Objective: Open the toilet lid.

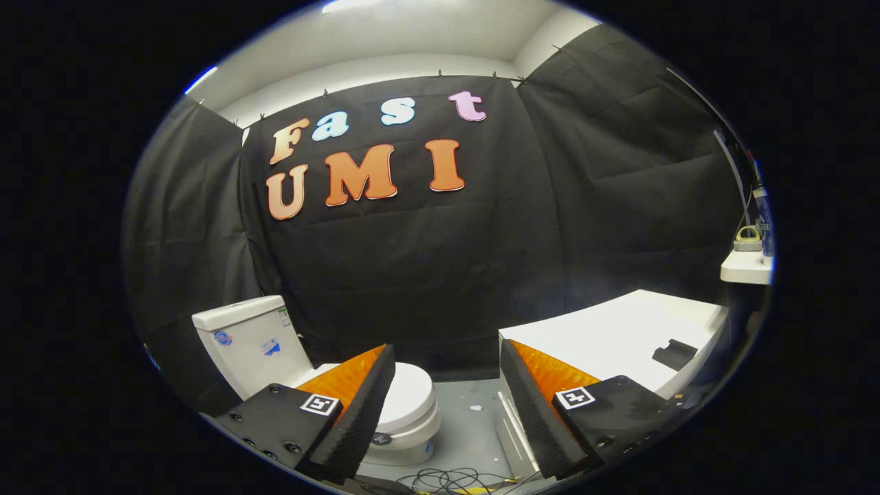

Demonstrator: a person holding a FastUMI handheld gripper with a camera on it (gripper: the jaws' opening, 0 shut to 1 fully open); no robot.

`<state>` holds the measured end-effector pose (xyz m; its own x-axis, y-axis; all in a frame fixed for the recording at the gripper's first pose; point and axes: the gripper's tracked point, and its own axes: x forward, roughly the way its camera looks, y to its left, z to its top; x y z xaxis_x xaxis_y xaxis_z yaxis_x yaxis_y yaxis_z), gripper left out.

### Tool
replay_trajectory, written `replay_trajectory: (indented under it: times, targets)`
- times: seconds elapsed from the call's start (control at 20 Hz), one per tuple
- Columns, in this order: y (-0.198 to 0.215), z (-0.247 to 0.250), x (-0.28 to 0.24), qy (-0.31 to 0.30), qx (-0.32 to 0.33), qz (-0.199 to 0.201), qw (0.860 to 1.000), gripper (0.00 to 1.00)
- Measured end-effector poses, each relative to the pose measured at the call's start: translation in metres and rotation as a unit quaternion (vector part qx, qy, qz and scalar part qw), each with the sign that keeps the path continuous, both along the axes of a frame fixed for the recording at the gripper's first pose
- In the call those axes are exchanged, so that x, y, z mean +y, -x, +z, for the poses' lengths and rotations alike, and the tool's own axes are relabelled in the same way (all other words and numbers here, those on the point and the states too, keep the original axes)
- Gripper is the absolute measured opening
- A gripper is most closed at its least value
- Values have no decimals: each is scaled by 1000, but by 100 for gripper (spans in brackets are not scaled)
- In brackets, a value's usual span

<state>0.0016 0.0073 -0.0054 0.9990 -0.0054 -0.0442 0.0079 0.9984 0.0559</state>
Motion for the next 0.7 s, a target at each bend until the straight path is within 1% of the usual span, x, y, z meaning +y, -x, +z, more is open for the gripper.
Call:
replay_trajectory:
  times: [0.15, 0.35, 0.55, 0.7]
  targets:
    - [-5, -2, 2, 6, 1, -1, 1000, 99]
    - [-26, -4, 16, -10, 2, 4, 1000, 99]
    - [-64, -19, 42, -48, 18, 23, 998, 99]
    - [-87, -32, 57, -83, 33, 28, 996, 98]
